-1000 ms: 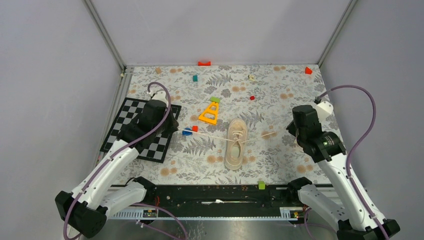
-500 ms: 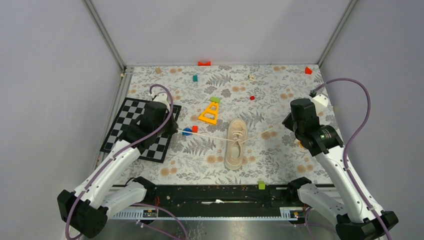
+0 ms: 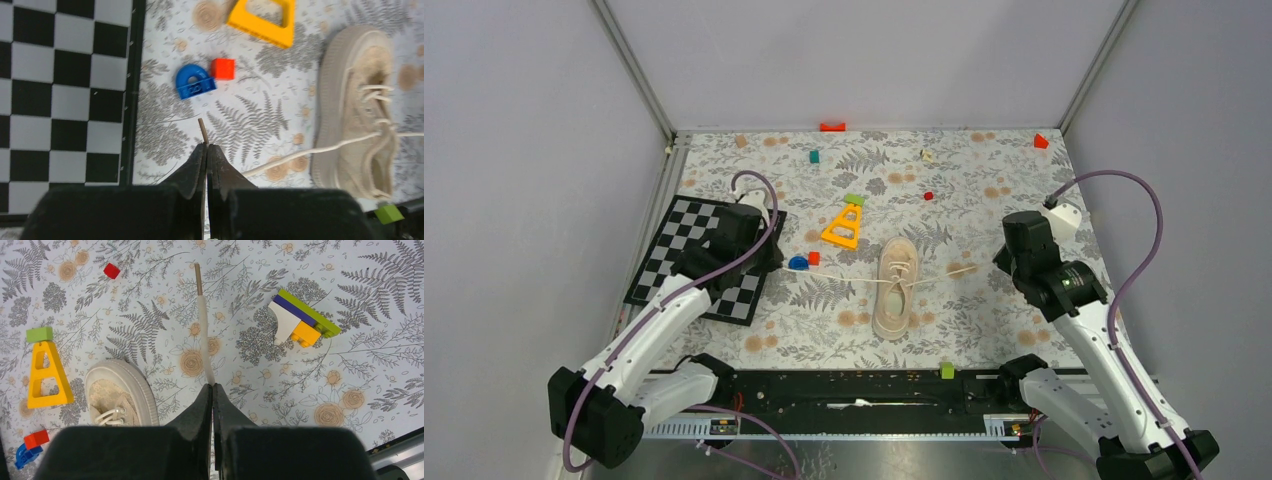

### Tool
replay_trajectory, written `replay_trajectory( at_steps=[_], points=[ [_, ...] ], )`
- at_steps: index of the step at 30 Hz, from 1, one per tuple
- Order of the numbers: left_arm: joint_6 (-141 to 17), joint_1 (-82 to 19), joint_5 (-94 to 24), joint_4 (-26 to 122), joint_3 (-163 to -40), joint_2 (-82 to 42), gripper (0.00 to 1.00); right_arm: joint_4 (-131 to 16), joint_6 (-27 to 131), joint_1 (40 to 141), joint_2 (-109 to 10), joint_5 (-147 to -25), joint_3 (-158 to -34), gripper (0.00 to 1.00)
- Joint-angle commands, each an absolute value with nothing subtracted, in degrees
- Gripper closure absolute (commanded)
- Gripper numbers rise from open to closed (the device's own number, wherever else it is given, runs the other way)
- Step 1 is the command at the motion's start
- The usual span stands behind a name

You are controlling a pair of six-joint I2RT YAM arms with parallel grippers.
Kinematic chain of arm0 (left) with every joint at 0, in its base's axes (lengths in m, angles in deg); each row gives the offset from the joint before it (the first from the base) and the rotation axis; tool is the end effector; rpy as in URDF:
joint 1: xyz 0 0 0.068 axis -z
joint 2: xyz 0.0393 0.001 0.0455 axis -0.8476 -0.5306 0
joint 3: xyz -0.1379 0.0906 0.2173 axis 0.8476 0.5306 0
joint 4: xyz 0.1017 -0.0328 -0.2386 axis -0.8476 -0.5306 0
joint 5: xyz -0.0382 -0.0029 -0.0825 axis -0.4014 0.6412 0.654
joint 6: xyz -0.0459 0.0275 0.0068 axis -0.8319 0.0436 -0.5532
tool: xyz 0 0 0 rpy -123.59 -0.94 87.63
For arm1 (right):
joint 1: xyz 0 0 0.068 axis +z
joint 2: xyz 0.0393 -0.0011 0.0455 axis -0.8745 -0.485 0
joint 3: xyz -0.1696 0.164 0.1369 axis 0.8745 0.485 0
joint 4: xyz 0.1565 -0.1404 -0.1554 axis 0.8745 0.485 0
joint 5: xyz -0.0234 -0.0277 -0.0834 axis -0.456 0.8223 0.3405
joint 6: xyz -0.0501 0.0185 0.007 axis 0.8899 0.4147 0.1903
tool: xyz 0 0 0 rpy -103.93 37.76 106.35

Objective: Tie the shoes
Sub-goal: Cross the shoelace with the shoelace.

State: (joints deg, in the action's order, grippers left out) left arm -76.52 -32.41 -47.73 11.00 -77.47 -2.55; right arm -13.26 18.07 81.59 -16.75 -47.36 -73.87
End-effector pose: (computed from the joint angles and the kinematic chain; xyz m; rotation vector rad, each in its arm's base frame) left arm 0.1898 -0.0876 0.2767 -0.0485 2.3771 -0.3399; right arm 0.1585 0.0400 0.3256 0.6475 2.0482 0.0055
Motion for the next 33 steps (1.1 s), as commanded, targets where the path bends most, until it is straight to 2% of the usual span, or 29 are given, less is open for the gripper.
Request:
replay_trajectory(
  at_steps=[1,2,3,4,6,8,12,15,19,25,33],
  points=[
    [-75.3,-32.7,-38.6,19.3,-82.7,-2.7,1.00,-14.2,19.3,81.2,-17.3,-48.3,-76.0,0.99],
    [-75.3,-32.6,-36.6,20.0,-83.4,-3.3,1.00,-14.2,19.9,81.2,-18.6,-49.8,-77.0,0.88],
    [-75.3,-32.6,-35.0,20.4,-83.9,-3.8,1.00,-13.3,20.5,81.2,-20.0,-51.0,-78.1,0.73],
    [-75.6,-32.5,-34.0,20.5,-84.5,-4.2,1.00,-12.1,20.7,81.2,-21.4,-52.0,-79.7,0.61],
    [-76.1,-32.4,-32.8,20.6,-85.4,-4.3,1.00,-9.8,20.7,81.2,-22.8,-53.4,-82.2,0.47],
    [-76.3,-32.4,-32.2,20.9,-85.5,-3.8,1.00,-10.2,19.0,81.2,-20.7,-54.2,-81.5,0.40],
    [-76.4,-32.4,-30.8,21.0,-85.6,-3.3,1.00,-16.9,13.2,81.3,-15.3,-62.7,-71.7,0.39],
    [-76.7,-32.4,-30.0,21.1,-85.9,-3.5,1.00,-22.1,5.4,82.5,-15.6,-71.5,-62.2,0.41],
    [-77.3,-32.3,-29.3,21.9,-86.5,-3.5,1.00,-29.4,-6.1,88.6,-16.2,-74.2,-53.0,0.42],
    [-77.4,-32.3,-28.6,22.0,-87.2,-3.7,1.00,-35.3,-17.8,90.0,-17.1,-73.3,-47.6,0.42],
    [-77.5,-32.3,-28.2,22.4,-86.6,-3.6,1.00,-34.2,-22.6,90.0,-23.9,-68.6,-50.1,0.49]
  ],
)
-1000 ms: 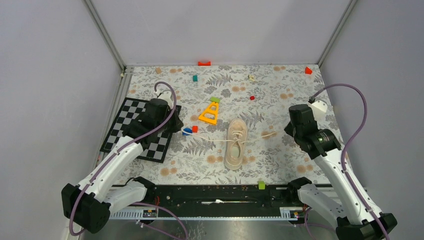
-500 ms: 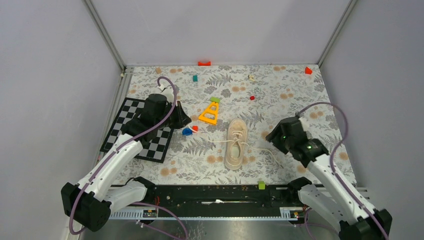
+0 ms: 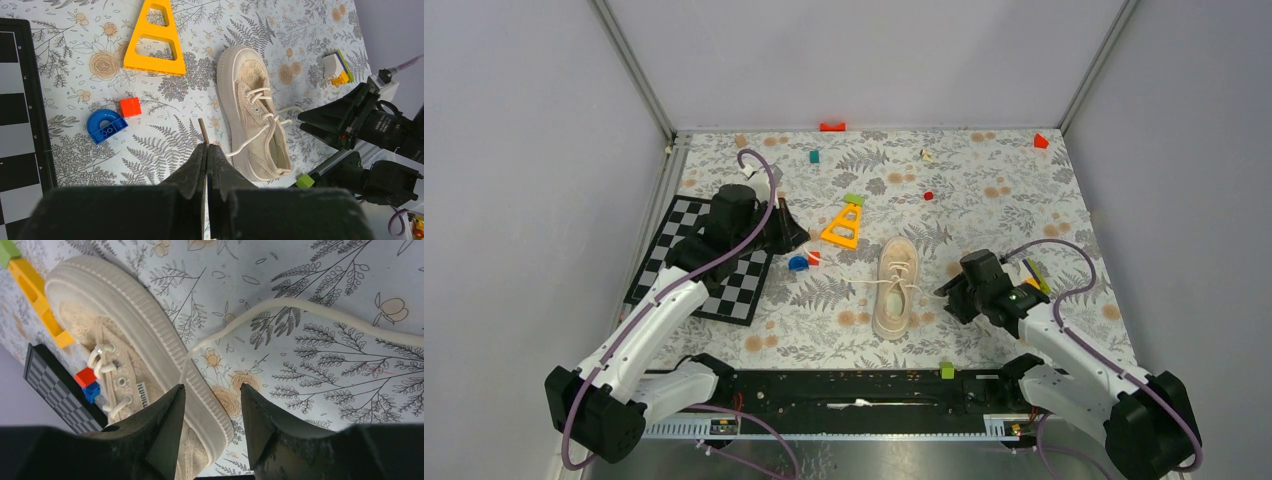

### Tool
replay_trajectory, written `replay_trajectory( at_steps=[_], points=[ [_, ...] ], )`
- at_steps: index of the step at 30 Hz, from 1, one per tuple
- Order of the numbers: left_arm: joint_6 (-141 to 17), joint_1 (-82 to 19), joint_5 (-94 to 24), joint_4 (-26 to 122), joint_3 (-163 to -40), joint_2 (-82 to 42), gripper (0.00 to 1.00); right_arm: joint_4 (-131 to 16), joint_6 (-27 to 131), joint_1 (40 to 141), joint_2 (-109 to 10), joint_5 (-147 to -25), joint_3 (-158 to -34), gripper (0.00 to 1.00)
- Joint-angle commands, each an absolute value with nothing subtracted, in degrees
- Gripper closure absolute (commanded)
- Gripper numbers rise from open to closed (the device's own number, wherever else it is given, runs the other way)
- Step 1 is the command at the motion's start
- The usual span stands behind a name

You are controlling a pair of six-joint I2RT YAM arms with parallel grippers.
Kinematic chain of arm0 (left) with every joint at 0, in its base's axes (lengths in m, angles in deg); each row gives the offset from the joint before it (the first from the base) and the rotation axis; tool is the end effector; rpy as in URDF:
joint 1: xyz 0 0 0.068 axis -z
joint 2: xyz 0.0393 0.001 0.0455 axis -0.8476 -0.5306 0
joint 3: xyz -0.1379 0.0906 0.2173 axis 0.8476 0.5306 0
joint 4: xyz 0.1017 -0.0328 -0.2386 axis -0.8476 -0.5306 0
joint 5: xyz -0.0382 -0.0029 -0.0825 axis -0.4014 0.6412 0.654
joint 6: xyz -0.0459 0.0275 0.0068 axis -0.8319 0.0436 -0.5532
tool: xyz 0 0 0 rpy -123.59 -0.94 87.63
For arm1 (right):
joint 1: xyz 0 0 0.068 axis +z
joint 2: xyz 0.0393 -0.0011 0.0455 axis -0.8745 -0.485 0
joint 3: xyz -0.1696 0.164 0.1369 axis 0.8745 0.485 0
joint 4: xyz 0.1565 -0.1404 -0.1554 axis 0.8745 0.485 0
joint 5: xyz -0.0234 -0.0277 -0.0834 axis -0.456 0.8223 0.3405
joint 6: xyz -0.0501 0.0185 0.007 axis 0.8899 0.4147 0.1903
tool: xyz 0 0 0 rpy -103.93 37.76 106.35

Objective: Tie the shoes
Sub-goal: Cross the shoelace with the shoelace.

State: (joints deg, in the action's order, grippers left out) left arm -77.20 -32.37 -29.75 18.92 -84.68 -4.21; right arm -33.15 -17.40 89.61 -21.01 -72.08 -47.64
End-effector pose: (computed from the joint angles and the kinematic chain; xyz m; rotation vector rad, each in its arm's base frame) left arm 0.2020 -0.1059 0.3256 0.1237 2.2014 -0.7719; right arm 0.1563 0.0808 0.1884 1.0800 2.3197 0.6508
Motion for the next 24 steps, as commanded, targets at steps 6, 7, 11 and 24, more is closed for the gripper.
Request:
replay_trajectory(
  at_steps=[6,7,11,24],
  points=[
    [-77.7,-32.3,-27.5,22.9,-86.7,-4.3,1.00,-35.4,-28.2,90.0,-30.1,-71.0,-50.3,0.50],
    [-77.7,-32.3,-27.5,22.9,-86.7,-4.4,1.00,-35.9,-29.2,90.0,-31.1,-71.8,-50.0,0.50],
    [-78.0,-32.3,-27.4,23.0,-86.7,-4.5,1.00,-37.6,-32.5,90.0,-34.7,-73.1,-49.1,0.47],
    [-78.1,-32.3,-26.0,23.0,-86.3,-3.8,1.00,-37.3,-40.7,89.4,-40.7,-68.8,-49.3,0.61]
  ],
)
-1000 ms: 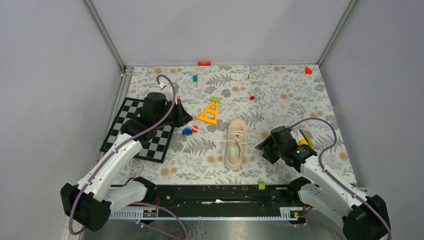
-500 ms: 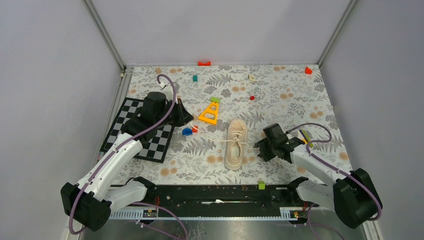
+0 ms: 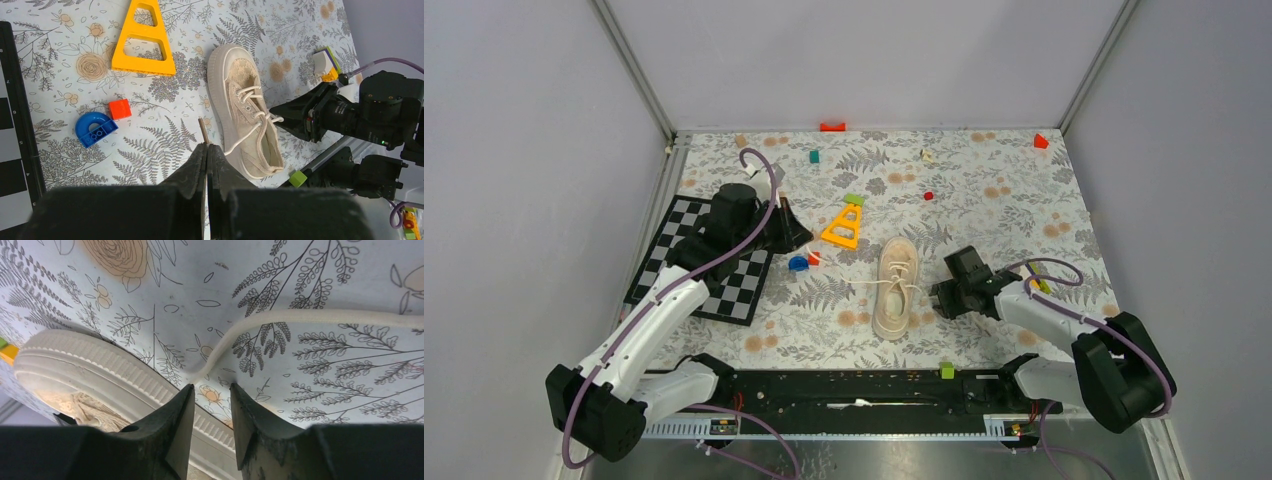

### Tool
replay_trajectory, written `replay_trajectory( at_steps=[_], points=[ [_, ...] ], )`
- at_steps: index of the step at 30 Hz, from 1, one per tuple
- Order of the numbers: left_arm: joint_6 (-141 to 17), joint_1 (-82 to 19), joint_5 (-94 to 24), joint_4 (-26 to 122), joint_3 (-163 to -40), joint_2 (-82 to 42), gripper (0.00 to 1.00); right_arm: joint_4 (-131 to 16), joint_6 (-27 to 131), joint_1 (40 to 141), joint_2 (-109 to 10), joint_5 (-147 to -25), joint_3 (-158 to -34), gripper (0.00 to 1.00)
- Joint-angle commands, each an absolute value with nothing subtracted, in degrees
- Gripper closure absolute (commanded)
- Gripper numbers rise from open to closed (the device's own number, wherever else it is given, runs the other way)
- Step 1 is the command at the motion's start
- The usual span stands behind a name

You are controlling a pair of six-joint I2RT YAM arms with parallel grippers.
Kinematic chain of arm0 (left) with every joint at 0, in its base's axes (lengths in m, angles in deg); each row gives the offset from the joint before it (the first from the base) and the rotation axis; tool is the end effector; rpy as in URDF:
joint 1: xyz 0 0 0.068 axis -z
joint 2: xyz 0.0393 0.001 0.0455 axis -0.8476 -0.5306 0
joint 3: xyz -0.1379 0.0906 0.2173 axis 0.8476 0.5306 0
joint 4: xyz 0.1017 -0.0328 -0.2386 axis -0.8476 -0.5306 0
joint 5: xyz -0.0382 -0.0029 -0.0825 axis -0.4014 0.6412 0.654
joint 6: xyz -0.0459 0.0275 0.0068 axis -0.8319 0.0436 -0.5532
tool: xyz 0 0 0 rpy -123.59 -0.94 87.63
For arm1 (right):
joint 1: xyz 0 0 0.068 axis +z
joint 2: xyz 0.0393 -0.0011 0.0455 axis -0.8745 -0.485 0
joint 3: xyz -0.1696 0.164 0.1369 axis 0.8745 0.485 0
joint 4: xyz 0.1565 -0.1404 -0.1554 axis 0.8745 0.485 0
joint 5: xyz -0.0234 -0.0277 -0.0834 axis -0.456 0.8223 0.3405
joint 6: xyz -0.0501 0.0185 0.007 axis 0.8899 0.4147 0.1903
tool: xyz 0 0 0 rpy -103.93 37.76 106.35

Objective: Tie the shoes
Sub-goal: Cross the shoelace with the shoelace.

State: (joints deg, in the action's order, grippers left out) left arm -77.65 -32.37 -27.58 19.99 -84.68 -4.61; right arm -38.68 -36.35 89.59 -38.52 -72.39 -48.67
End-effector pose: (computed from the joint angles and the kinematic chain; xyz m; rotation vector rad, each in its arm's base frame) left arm 0.2035 -0.1081 0.3261 0.1406 2.1947 -0.8185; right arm 0.1815 0.0947 0.1475 1.5470 2.2864 0.5608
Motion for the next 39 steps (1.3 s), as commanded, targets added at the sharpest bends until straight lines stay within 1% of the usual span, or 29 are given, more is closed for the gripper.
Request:
replay_trajectory(
  at_steps=[1,3,5,6,7,8,9,11,12,13,15,16,17,18,21,23,25,26,29,35,36,39],
  points=[
    [-78.1,-32.3,-26.0,23.0,-86.3,-3.8,1.00,-37.1,-40.8,89.3,-41.4,-68.7,-49.6,0.61],
    [-78.2,-32.3,-26.7,23.4,-86.3,-4.1,1.00,-36.4,-40.9,89.4,-42.0,-68.5,-50.6,0.63],
    [-78.6,-32.3,-29.0,23.8,-86.7,-5.1,1.00,-35.1,-40.7,89.4,-42.1,-67.4,-51.6,0.69],
    [-78.6,-32.3,-30.4,24.3,-87.1,-5.9,1.00,-34.3,-40.7,89.4,-41.9,-66.6,-52.1,0.77],
    [-79.0,-32.4,-32.3,24.7,-87.5,-7.1,1.00,-33.8,-40.8,89.4,-41.6,-65.3,-52.5,0.89],
    [-79.6,-32.4,-34.4,24.8,-88.7,-8.5,1.00,-33.5,-40.9,89.4,-41.3,-64.4,-52.7,0.96],
    [-80.3,-32.7,-35.8,24.6,-90.0,-10.7,1.00,-33.4,-41.0,89.4,-41.1,-63.6,-52.9,1.00],
    [-81.5,-33.5,-36.7,21.7,-94.9,-16.1,1.00,-33.1,-40.7,89.4,-40.8,-62.7,-53.5,1.00],
    [-81.7,-33.7,-36.4,19.6,-97.5,-19.1,0.93,-33.1,-40.3,89.4,-40.8,-62.6,-53.8,1.00],
    [-81.7,-33.9,-36.0,17.0,-100.4,-21.6,0.80,-33.1,-39.5,89.4,-40.8,-62.6,-54.2,1.00],
    [-81.8,-33.9,-34.9,12.6,-104.1,-24.6,0.40,-33.1,-37.5,89.3,-40.6,-63.0,-55.0,1.00],
    [-82.1,-33.9,-34.4,11.6,-104.3,-24.8,0.29,-32.9,-36.6,89.4,-40.6,-63.2,-55.4,1.00],
    [-82.4,-33.9,-33.9,11.2,-103.7,-24.1,0.05,-32.7,-35.9,89.3,-40.4,-63.3,-55.7,1.00],
    [-83.0,-33.9,-33.4,11.1,-102.4,-22.9,0.02,-32.4,-35.1,89.4,-40.1,-63.3,-55.8,1.00],
    [-86.8,-33.9,-32.7,11.1,-96.4,-17.7,0.01,-30.4,-31.9,89.4,-38.5,-61.7,-57.4,1.00],
    [-92.2,-33.8,-29.5,12.8,-91.1,-14.6,0.02,-28.8,-30.0,89.4,-37.5,-60.3,-58.2,1.00],
    [-100.2,-33.5,-23.9,18.3,-84.7,-12.2,0.03,-28.0,-29.2,89.4,-36.6,-59.3,-58.6,1.00],
    [-104.4,-33.2,-20.7,24.4,-81.1,-11.9,0.05,-28.0,-29.0,89.4,-36.2,-59.1,-58.4,1.00],
    [-116.3,-31.8,-16.6,38.0,-72.4,-13.6,0.10,-28.1,-28.4,89.3,-35.7,-59.0,-58.4,1.00],
    [-130.5,-29.2,-16.5,45.0,-72.1,-23.7,0.13,-28.1,-28.2,89.4,-35.1,-59.6,-57.7,1.00],
    [-132.5,-28.8,-17.1,45.4,-72.2,-25.0,0.16,-28.1,-28.2,89.4,-35.0,-59.5,-57.6,1.00],
    [-135.3,-27.7,-18.9,44.7,-73.4,-29.4,0.18,-28.1,-28.3,89.4,-34.4,-59.3,-57.3,1.00]
  ],
)
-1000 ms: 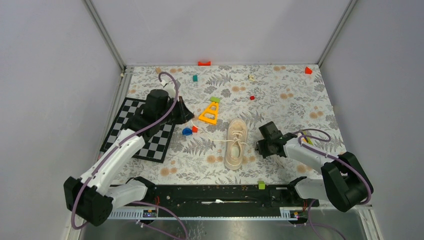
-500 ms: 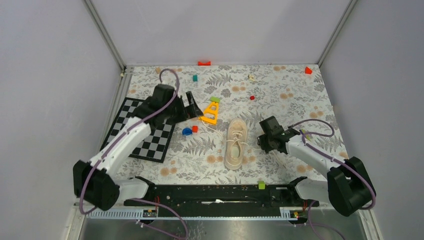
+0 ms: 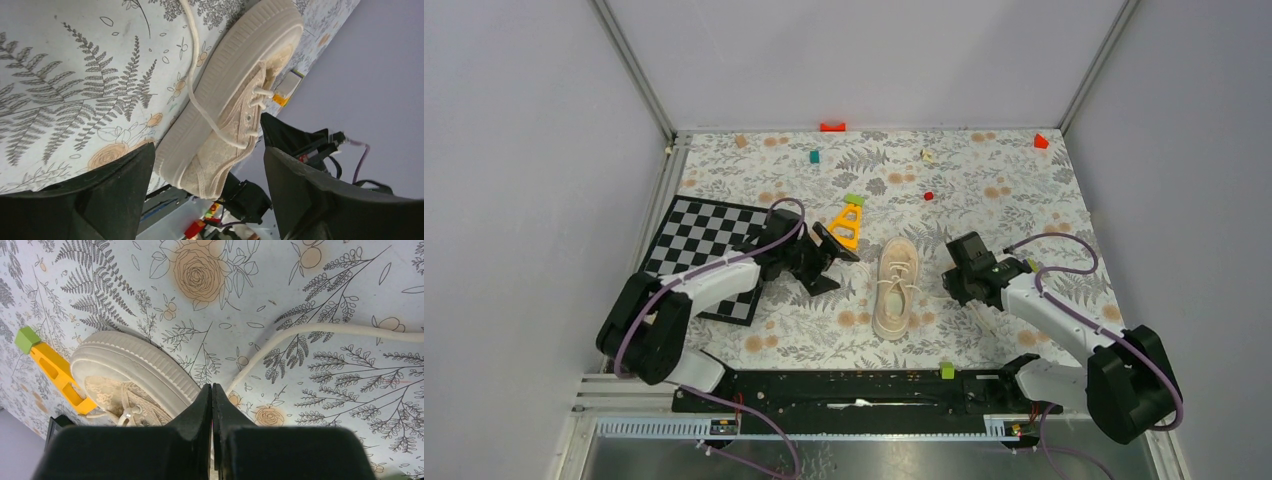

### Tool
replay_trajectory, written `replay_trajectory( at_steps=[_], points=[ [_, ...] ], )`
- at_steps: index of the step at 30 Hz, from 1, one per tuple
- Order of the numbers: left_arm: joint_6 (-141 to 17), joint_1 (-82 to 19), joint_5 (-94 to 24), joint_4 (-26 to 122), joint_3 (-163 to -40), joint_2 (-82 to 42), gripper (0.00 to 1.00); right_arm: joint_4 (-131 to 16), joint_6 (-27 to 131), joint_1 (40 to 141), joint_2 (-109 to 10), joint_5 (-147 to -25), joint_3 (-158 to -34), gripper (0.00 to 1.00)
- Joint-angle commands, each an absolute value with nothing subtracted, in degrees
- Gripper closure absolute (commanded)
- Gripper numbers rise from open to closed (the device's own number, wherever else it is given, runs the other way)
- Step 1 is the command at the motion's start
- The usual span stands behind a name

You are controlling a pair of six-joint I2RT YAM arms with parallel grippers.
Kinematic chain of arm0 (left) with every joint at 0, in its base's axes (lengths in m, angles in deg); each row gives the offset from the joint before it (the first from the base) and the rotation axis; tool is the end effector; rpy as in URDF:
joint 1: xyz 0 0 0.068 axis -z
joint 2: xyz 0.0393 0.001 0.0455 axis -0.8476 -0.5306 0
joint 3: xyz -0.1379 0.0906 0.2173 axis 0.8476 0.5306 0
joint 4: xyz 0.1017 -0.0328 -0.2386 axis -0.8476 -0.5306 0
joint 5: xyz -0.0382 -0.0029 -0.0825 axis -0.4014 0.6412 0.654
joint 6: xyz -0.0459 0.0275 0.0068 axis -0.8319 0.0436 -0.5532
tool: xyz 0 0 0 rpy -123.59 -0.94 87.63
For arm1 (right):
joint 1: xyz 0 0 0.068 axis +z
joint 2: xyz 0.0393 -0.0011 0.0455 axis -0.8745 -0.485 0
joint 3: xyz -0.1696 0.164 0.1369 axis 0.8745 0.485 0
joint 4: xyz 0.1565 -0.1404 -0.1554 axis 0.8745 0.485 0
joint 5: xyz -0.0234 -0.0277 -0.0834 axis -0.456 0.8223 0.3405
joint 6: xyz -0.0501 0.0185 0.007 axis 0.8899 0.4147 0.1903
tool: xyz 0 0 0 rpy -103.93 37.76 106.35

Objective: Tie the shoes
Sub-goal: Cross the shoelace with the shoelace.

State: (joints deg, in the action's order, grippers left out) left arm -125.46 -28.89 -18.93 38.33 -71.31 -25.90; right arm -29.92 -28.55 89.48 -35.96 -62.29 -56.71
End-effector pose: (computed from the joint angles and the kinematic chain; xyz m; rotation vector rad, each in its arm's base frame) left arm 0.2375 -0.1488 0.1871 -0.8557 2.6163 -1.2090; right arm 0.1928 0.0934 0.1889 1.3643 2.2098 0.4114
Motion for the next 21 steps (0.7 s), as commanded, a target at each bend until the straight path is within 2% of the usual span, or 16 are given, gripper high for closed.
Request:
replay_trajectory(
  at_steps=[1,10,16,21],
  points=[
    [-136.1,-27.3,-19.5,43.5,-73.9,-30.9,0.18,-28.2,-28.3,89.3,-34.2,-59.3,-57.1,1.00],
    [-143.7,-22.9,-18.9,43.8,-76.5,-38.7,0.19,-28.0,-28.5,89.4,-32.1,-58.8,-55.9,1.00],
    [-148.3,-22.6,-16.5,51.4,-76.2,-44.6,0.31,-27.8,-28.9,89.4,-30.5,-58.5,-54.9,1.00],
    [-150.0,-22.2,-18.1,52.7,-76.0,-44.9,0.39,-26.7,-28.9,89.3,-29.0,-58.0,-54.7,1.00]
  ],
)
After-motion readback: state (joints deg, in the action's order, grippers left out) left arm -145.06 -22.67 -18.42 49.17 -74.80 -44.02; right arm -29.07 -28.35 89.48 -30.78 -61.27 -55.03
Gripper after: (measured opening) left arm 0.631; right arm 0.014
